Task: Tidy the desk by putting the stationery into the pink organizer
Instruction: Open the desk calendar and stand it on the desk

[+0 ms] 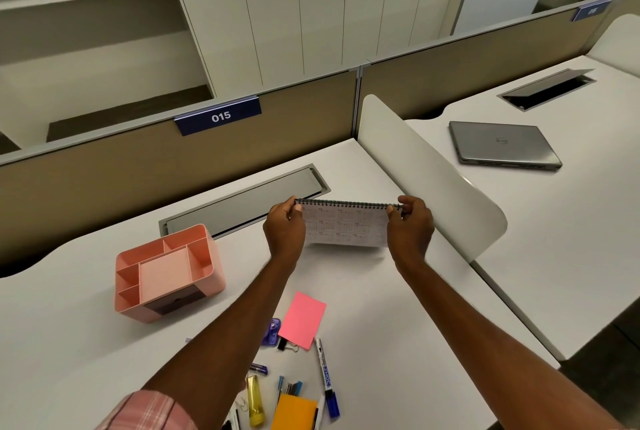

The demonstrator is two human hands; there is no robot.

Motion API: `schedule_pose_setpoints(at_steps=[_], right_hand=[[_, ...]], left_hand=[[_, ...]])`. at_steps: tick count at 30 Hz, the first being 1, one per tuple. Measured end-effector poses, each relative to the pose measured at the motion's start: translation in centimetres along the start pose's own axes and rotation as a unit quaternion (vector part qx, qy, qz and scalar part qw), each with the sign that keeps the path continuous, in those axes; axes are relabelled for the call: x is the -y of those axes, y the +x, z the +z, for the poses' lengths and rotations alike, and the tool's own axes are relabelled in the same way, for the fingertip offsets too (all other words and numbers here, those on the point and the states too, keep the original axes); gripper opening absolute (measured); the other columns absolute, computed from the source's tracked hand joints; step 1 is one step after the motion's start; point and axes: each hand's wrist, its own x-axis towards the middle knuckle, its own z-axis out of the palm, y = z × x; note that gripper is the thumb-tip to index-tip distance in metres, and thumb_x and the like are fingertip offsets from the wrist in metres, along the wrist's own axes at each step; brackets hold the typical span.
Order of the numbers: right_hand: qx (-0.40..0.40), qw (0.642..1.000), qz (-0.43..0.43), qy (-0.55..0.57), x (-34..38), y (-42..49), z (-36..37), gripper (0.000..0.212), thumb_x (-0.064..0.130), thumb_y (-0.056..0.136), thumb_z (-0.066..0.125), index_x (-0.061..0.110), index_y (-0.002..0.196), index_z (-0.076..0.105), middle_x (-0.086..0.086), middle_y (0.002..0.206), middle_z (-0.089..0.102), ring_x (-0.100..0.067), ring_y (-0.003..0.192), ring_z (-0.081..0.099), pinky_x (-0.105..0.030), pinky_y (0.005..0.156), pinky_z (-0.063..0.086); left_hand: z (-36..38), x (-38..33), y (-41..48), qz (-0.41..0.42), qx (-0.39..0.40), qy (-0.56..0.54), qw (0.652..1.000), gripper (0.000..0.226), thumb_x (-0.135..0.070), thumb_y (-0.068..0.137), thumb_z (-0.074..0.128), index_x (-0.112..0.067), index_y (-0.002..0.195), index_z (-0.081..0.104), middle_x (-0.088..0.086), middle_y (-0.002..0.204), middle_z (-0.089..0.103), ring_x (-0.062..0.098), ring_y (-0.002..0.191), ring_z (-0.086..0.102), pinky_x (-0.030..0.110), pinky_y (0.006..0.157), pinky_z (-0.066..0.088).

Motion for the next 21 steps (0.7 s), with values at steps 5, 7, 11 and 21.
schedule_pose_setpoints(at_steps=[5,7,11,21], right_hand=[[-0.006,1.0,-0.002,0.007,0.0,0.2,0.4,0.021,0.016,0.093,0.07,0.022,0.112,0.064,-0.003,0.108,0.066,-0.02,0.099,0.064,-0.022,0.075,0.053],[-0.008,1.0,-0.005,0.007,-0.1,0.4,0.5,0.021,0.017,0.092,0.071,0.023,0.112,0.064,-0.002,0.107,0.067,-0.019,0.097,0.065,-0.031,0.079,0.058],[-0.004,1.0,0.0,0.0,-0.1,0.5,0.5,0.022,0.017,0.091,0.07,0.024,0.111,0.064,0.0,0.106,0.067,-0.019,0.097,0.065,-0.042,0.085,0.059],[0.003,1.0,-0.003,-0.011,-0.1,0.3,0.5,0.02,0.018,0.093,0.066,0.026,0.111,0.062,0.003,0.107,0.067,-0.016,0.094,0.065,-0.045,0.085,0.059]], left_hand=[[0.0,-0.5,0.5,0.01,-0.006,0.008,1.0,0.029,-0.018,0.101,0.061,-0.009,0.128,0.072,-0.001,0.115,0.065,0.013,0.106,0.061,0.016,0.088,0.046],[0.0,-0.5,0.8,0.015,-0.005,0.015,1.0,0.03,-0.019,0.101,0.061,-0.009,0.128,0.072,0.002,0.119,0.066,0.015,0.107,0.062,0.02,0.092,0.048],[0.2,-0.3,1.2,0.021,0.003,0.026,0.999,0.031,-0.021,0.102,0.061,-0.009,0.129,0.07,0.005,0.121,0.066,0.018,0.108,0.063,0.026,0.095,0.051],[0.0,-0.6,1.6,0.025,0.041,0.033,0.998,0.038,-0.022,0.103,0.059,-0.011,0.14,0.063,-0.001,0.118,0.058,0.016,0.108,0.06,0.019,0.087,0.046]])
